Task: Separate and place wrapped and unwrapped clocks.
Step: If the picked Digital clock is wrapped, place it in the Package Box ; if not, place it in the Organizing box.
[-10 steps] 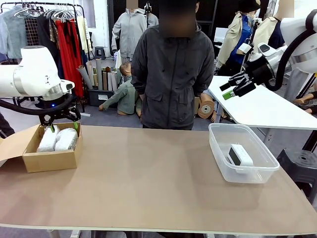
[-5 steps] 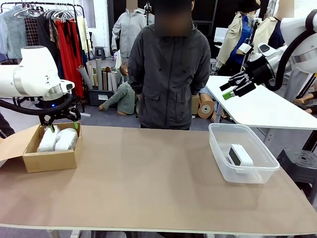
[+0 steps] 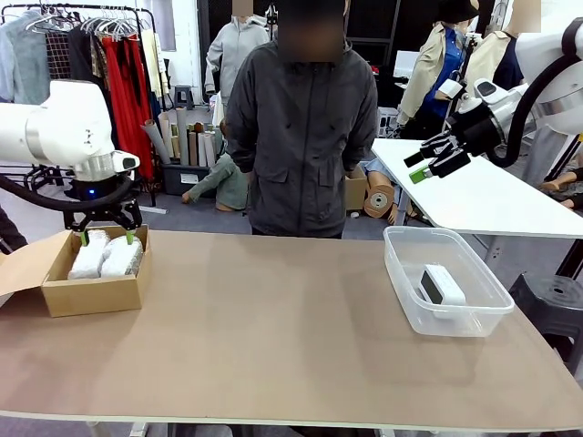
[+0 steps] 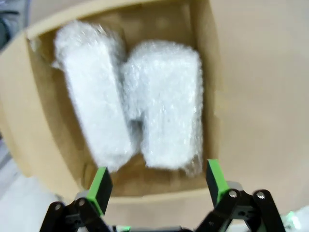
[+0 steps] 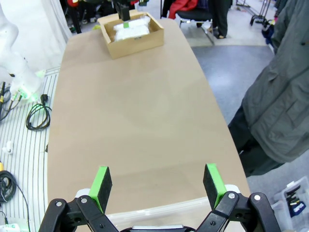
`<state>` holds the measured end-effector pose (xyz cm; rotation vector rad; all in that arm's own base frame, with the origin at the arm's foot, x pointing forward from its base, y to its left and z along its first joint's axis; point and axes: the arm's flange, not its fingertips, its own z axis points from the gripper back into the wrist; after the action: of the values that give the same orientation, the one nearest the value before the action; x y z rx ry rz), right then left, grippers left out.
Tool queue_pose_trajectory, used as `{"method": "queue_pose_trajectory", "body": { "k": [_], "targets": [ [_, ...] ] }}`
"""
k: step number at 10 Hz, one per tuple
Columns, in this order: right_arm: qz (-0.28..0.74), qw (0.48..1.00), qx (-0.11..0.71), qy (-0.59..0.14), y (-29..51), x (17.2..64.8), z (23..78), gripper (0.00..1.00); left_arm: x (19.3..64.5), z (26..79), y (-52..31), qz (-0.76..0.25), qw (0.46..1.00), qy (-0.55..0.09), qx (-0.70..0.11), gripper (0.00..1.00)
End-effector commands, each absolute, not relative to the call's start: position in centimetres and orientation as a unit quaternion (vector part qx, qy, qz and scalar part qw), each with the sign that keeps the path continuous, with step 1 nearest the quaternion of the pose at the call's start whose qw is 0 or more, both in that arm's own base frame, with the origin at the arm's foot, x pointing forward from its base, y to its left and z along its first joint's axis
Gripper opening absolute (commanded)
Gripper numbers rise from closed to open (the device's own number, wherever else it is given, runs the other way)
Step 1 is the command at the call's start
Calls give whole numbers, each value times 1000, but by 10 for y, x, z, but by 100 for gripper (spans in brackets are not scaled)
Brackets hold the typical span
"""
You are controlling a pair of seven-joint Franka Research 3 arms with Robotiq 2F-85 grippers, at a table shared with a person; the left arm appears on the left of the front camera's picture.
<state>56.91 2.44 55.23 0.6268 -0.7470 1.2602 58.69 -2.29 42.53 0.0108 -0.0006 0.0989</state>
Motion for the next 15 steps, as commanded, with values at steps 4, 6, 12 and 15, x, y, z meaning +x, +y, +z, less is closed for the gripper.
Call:
{"method": "queue_pose_trajectory", "body": {
  "k": [4,6,12,15],
  "targets": [
    [568,697,280,-336,24,569,554,100,586,468,-25,-171,977,117,-52,100],
    [568,697,280,-336,24,569,554,100,587,481,-25,-235,957,140,-97,100],
    [568,697,280,-336,24,569,554,100,602,498,-24,-317,928,130,-149,100],
    [568,697,280,-336,24,569,554,100,585,493,-28,-346,910,160,-164,100]
  ]
}}
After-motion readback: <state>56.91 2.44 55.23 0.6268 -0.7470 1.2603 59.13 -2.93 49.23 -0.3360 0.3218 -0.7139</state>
